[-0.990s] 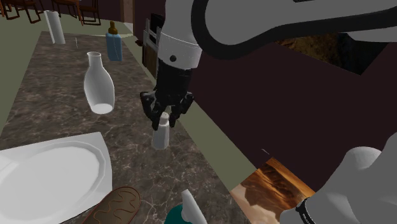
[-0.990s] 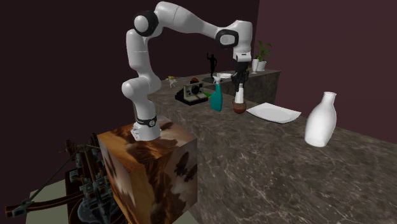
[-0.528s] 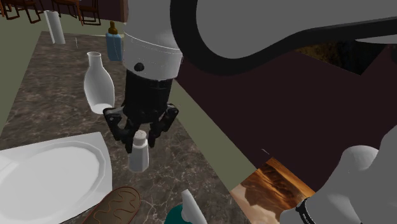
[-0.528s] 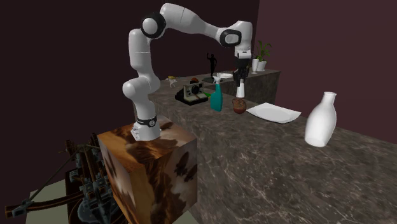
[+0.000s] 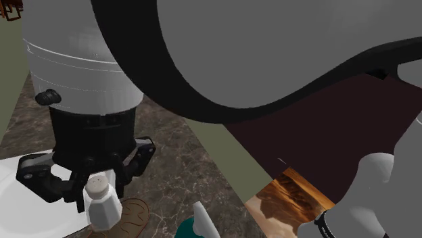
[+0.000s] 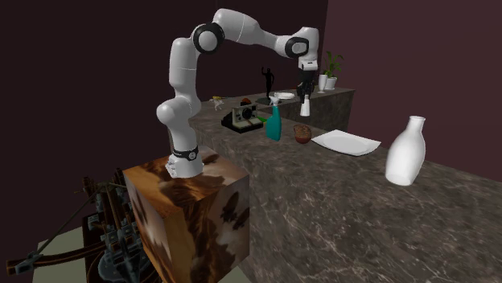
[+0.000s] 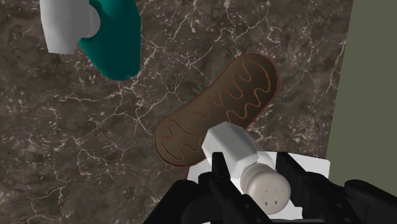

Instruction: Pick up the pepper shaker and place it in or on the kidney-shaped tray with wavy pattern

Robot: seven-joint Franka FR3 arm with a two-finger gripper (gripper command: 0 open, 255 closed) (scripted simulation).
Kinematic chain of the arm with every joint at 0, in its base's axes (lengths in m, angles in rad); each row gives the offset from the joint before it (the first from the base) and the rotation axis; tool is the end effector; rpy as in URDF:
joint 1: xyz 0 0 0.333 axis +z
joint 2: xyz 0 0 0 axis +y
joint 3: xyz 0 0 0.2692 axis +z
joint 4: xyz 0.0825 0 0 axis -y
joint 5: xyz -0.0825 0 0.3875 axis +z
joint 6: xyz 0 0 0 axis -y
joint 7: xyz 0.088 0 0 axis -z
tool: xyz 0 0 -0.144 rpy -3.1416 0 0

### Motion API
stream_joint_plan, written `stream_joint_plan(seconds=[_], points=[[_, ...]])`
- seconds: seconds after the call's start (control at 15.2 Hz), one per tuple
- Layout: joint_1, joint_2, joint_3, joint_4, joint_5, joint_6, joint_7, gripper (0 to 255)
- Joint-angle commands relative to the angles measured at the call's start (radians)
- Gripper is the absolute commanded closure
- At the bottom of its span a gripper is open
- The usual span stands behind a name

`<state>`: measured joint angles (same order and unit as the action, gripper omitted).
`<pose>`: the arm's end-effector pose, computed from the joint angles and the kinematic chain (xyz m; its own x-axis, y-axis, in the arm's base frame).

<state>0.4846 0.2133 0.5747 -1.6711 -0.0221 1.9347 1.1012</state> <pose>0.3218 0.5351 0.4183 0.9978 -0.0474 -0.0458 -0.0525 -0.9917 -0.1174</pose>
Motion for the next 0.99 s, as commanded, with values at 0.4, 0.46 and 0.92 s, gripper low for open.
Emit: stream_joint_plan(seconds=[0.4, 0.46, 0.92], points=[[0.03, 0.042, 0.005, -0.031, -0.03, 0.069, 0.046, 255], [0.03, 0.045, 0.004, -0.041, -0.032, 0.082, 0.046, 255], [0.033, 0.071, -0.002, -0.105, -0.048, 0.168, 0.051, 255]])
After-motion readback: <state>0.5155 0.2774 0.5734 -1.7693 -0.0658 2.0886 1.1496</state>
